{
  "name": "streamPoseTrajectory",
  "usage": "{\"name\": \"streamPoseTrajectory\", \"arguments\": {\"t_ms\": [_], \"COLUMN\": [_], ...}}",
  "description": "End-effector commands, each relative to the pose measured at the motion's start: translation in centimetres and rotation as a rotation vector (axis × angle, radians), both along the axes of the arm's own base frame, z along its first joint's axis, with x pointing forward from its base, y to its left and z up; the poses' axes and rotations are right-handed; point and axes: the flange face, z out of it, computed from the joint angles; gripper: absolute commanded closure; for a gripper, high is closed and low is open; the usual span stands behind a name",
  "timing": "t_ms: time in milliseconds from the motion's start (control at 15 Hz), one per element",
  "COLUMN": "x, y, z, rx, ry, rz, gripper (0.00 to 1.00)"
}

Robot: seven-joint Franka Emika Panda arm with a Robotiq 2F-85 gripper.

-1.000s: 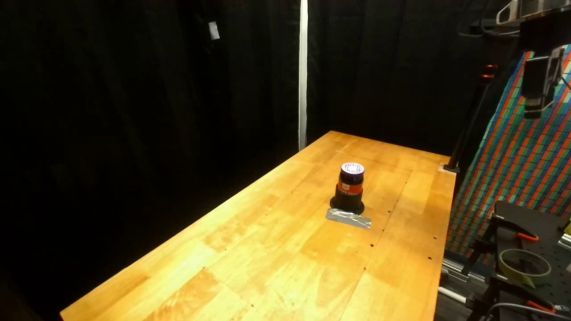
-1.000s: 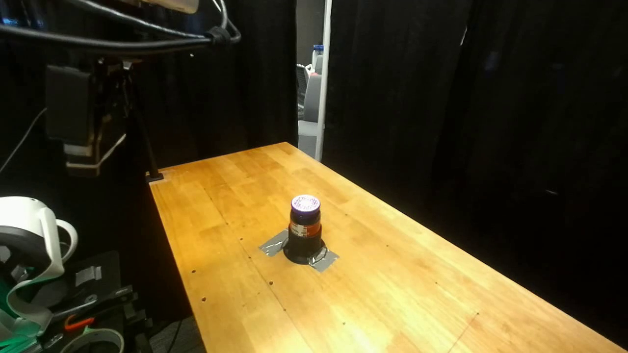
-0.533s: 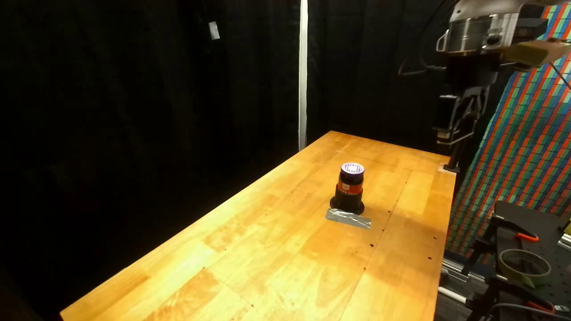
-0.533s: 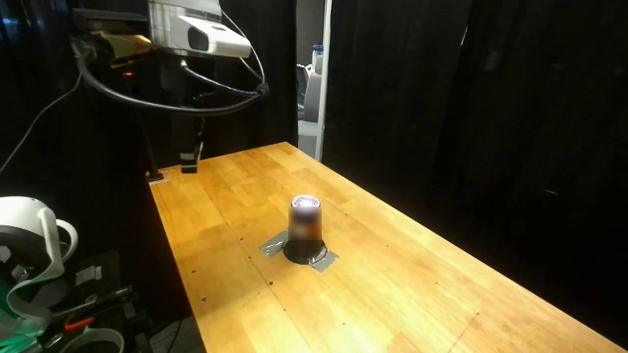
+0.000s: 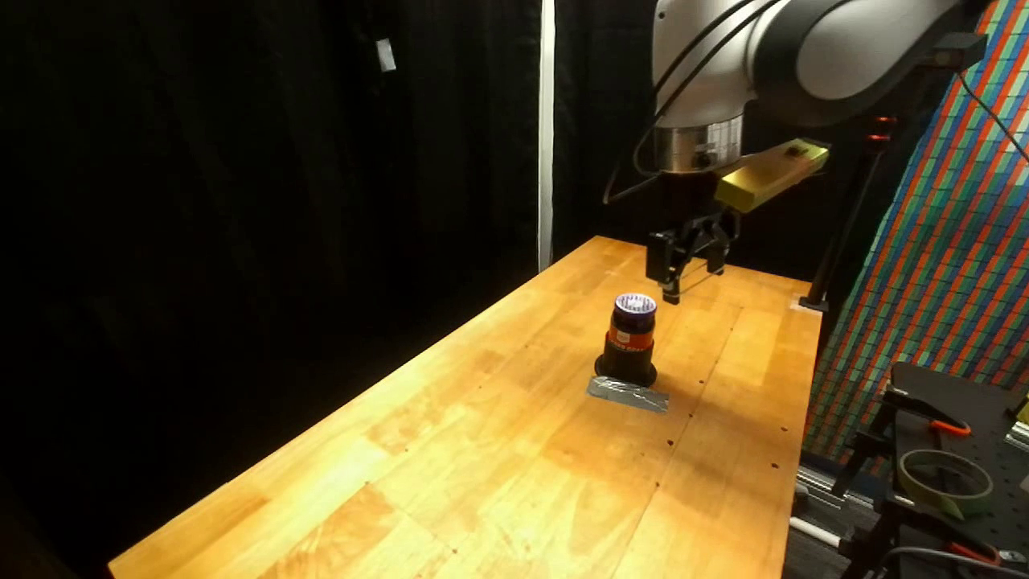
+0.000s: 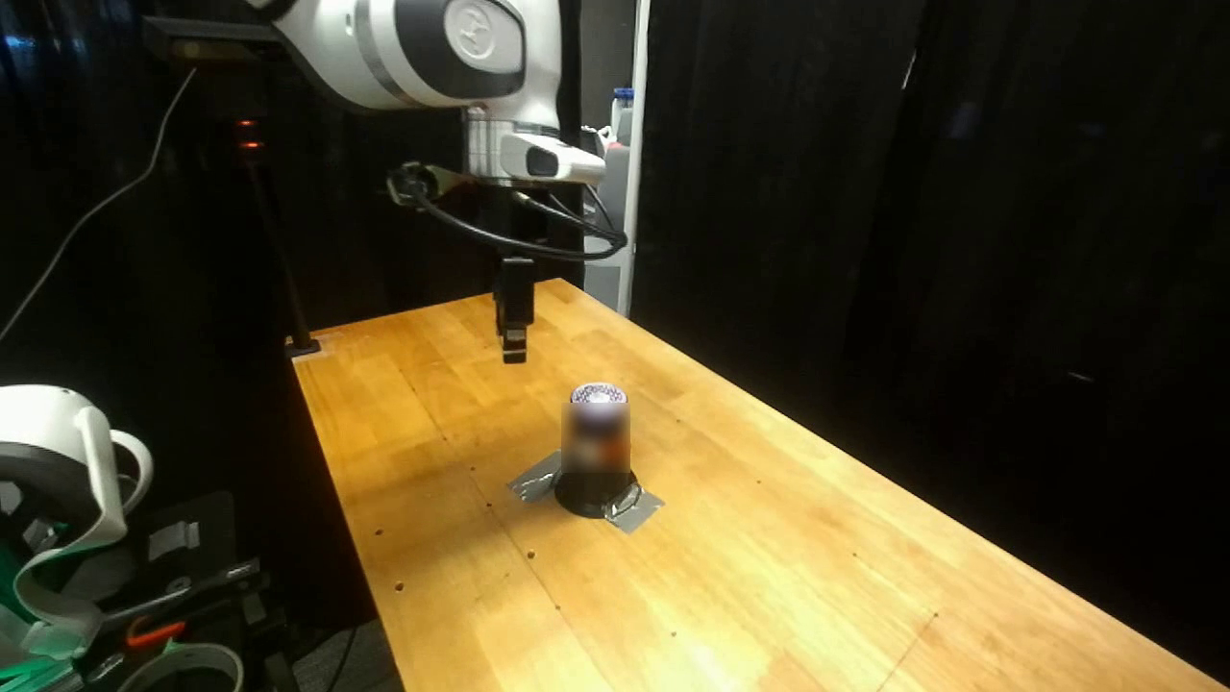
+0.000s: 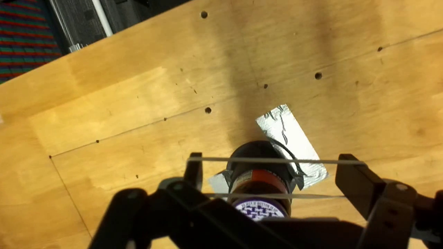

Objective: Put the rubber band around the brown cup

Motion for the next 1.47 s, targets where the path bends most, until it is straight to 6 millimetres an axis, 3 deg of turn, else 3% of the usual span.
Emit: {"name": "streamPoseTrajectory", "arguments": {"t_ms": [0,200,533,800,1400], "x": [6.1,9.4,12.3,13.7,14.7], "y": [-0.9,-2.3,-2.7,-3.1,-5.5], "z": [-2.2,-4.0,-6.2,-8.2,-9.7], "rx": [0.024,0.053,0.05,0.046,0.082], "ry": [0.019,0.019,0.021,0.055,0.203], "rz": [-0.052,-0.091,-0.111,-0.12,-0.139], "gripper": [0.0,0.0,0.0,0.0,0.0]}}
